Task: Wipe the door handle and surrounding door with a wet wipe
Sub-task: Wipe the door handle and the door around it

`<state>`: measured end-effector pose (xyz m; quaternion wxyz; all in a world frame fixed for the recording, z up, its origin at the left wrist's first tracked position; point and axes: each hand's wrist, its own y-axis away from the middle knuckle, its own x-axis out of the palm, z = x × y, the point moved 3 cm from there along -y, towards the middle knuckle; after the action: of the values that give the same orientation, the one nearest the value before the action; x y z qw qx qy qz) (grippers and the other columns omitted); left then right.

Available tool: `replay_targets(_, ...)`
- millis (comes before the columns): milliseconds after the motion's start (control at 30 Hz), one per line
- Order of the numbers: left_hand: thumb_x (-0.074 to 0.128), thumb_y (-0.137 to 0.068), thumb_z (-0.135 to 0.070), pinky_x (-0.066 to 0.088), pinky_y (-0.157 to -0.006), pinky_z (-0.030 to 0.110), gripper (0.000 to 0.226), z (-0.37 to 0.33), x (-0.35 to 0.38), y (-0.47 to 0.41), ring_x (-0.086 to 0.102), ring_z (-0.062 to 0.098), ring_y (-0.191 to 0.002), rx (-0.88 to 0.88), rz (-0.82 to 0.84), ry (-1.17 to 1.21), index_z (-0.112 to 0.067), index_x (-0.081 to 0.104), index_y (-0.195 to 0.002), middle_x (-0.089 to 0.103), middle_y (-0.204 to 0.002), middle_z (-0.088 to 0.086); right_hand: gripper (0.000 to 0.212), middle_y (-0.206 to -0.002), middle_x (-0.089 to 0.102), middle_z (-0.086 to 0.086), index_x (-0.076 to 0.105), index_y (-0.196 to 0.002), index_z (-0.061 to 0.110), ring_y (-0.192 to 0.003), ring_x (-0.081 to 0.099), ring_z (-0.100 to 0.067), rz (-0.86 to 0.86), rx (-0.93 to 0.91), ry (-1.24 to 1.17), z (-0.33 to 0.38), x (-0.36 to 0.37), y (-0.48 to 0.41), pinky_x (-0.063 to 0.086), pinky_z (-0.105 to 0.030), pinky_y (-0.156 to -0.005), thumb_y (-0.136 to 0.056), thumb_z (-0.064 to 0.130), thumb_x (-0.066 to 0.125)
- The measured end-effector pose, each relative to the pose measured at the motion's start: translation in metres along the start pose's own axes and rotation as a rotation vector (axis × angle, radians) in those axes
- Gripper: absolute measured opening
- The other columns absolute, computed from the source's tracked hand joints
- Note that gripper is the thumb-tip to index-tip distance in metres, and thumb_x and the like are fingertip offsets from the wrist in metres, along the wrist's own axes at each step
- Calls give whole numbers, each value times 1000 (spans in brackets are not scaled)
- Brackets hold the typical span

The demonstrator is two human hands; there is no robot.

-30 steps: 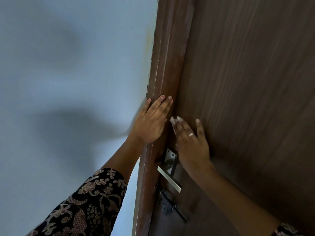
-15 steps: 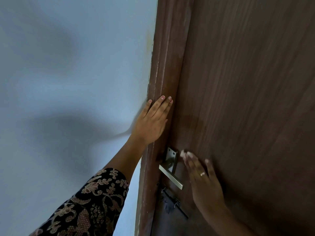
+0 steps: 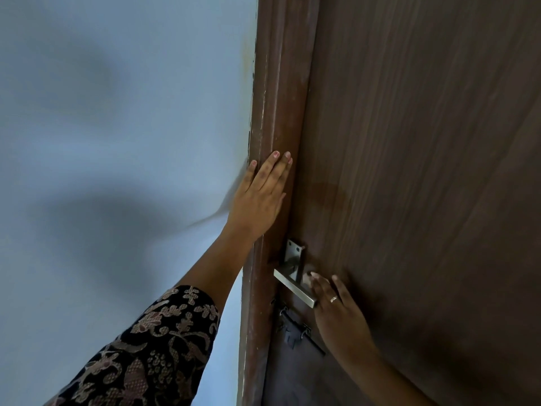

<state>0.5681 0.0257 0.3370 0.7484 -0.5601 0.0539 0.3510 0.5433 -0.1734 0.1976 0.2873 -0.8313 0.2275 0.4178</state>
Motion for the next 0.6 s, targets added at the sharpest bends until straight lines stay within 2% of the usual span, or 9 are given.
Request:
replay_targets(67,47,-95,-29,12,-118,43,64,-2,-2,7,17,23,-148,17,47,68,-10,23,-151,21,-160,6,38,-123,64,-16,70,-105,-1,-117,58,-26,-34,-59,-27,4,12,11,35,-45,-105,-75,22,71)
replay_targets(133,58,-87,-19,15,-117,42,69,-8,-3,23,21,24,-147,47,79,205,-12,30,-150,28,-157,7,35,-117,68,-14,69,-107,1,-112,62,-25,-46,-67,-46,7,22,21,44,-44,-99,-82,20,54)
replay_targets(167,62,-83,-16,17,-116,42,71,-11,-3,34,23,25,-146,51,87,267,-14,34,-148,31,-156,7,35,-118,68,-13,69,-109,4,-113,61,-24,-24,-68,-44,8,26,25,46,-43,-97,-83,22,52)
replay_targets(233,65,-82,-14,20,-116,41,73,-15,-2,53,21,25,-147,35,137,310,-14,35,-148,30,-156,7,39,-133,57,-13,64,-118,5,-128,49,-24,90,-92,19,11,34,25,38,-44,-104,-86,27,57)
replay_targets(300,63,-87,-23,19,-118,42,78,-14,4,63,10,23,-149,19,236,245,-14,22,-152,17,-161,5,49,-145,42,-17,50,-132,1,-138,31,-29,161,-154,201,15,40,17,22,-47,-114,-94,31,48)
replay_targets(400,59,-90,-36,14,-120,45,87,-13,8,66,-3,22,-149,18,330,164,-13,4,-155,0,-163,4,60,-148,35,-21,31,-142,-4,-140,25,-33,155,-259,455,23,44,3,6,-46,-116,-99,38,33)
replay_targets(467,61,-88,-39,13,-120,45,92,-17,6,63,-2,23,-149,24,375,136,-12,1,-154,-1,-162,5,63,-152,27,-20,23,-145,-3,-141,20,-33,99,-313,552,28,49,-7,5,-47,-116,-101,41,29)
replay_targets(533,65,-85,-39,10,-119,44,96,-19,7,63,1,24,-150,28,360,140,-12,3,-154,2,-162,6,62,-156,17,-19,17,-147,-1,-142,16,-33,121,-348,616,32,48,-17,11,-45,-116,-102,40,28)
replay_targets(600,68,-83,-40,9,-119,44,99,-19,8,64,2,27,-149,36,346,140,-11,4,-154,4,-162,7,56,-154,22,-16,22,-147,6,-138,23,-31,186,-414,691,37,52,-23,18,-40,-114,-102,37,30)
